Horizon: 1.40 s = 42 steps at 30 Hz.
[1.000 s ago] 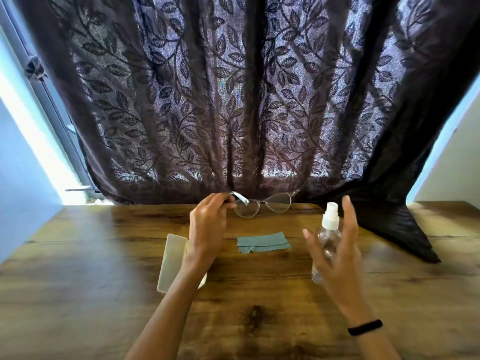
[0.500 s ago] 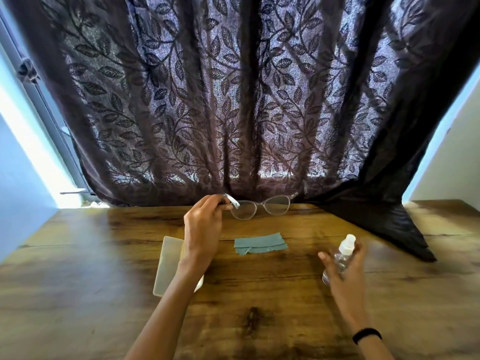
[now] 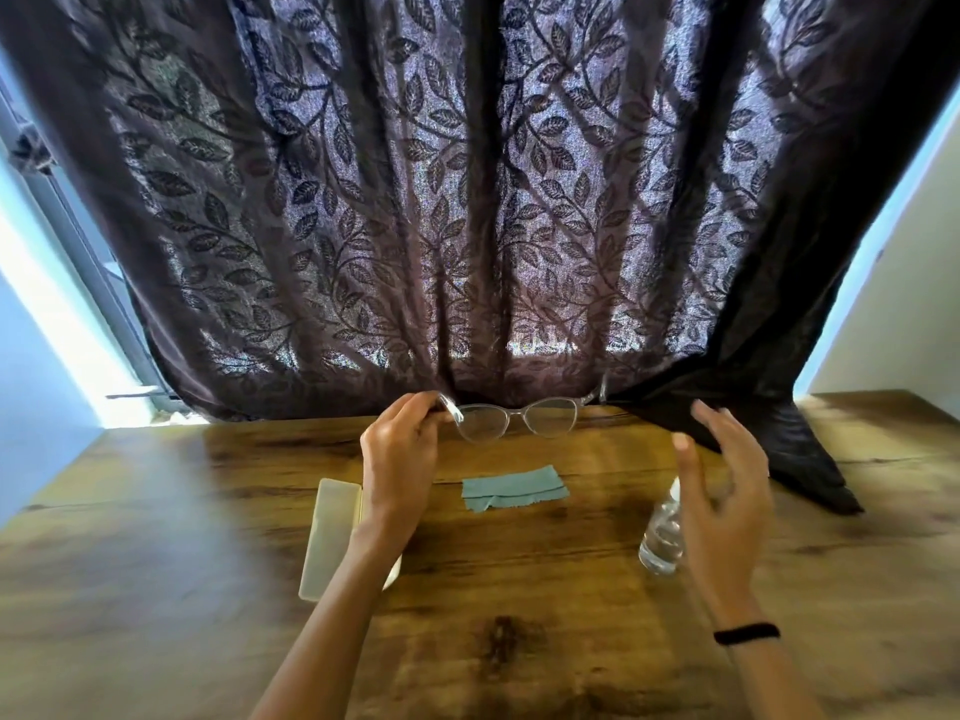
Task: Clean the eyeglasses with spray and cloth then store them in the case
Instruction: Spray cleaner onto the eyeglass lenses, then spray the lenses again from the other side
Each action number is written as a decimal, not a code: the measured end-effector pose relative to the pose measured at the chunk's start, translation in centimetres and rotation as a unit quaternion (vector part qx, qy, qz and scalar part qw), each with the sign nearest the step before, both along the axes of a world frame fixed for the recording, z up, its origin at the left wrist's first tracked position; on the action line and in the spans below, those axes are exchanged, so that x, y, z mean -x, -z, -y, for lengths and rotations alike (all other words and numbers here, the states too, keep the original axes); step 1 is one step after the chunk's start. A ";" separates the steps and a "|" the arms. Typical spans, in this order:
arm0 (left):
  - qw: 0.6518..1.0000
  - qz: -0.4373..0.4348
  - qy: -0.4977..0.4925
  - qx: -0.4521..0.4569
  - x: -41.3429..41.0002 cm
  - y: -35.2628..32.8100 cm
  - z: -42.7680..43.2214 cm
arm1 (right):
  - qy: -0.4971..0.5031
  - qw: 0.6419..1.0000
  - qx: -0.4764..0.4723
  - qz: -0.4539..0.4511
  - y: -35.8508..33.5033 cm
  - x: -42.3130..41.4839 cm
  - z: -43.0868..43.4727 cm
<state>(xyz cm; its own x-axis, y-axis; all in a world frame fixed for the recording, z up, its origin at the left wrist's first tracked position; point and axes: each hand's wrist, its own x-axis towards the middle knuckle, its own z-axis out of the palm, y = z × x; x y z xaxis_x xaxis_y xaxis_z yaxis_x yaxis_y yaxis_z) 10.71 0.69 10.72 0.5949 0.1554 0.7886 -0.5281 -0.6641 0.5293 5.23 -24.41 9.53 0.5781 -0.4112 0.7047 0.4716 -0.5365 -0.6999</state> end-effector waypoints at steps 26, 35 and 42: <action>0.984 -0.124 0.000 0.124 0.2 0.0 0.2 | -0.113 0.991 0.076 -0.002 -4.5 -2.0 -4.9; 0.998 -0.046 -0.038 -0.003 2.1 -2.0 1.2 | -0.060 0.984 0.165 0.013 -4.9 -1.4 -6.1; 0.992 -0.027 0.054 -0.115 4.6 -4.8 4.5 | -0.052 0.973 0.224 -0.027 -4.3 -1.2 -6.9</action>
<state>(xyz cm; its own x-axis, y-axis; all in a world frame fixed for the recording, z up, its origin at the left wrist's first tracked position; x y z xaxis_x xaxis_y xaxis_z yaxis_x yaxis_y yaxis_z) 6.13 -3.84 15.49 0.6400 -0.0914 0.7629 -0.5779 -0.7116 0.3996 6.44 -17.54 13.81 0.6411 -0.0063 0.7675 0.5096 -0.7442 -0.4318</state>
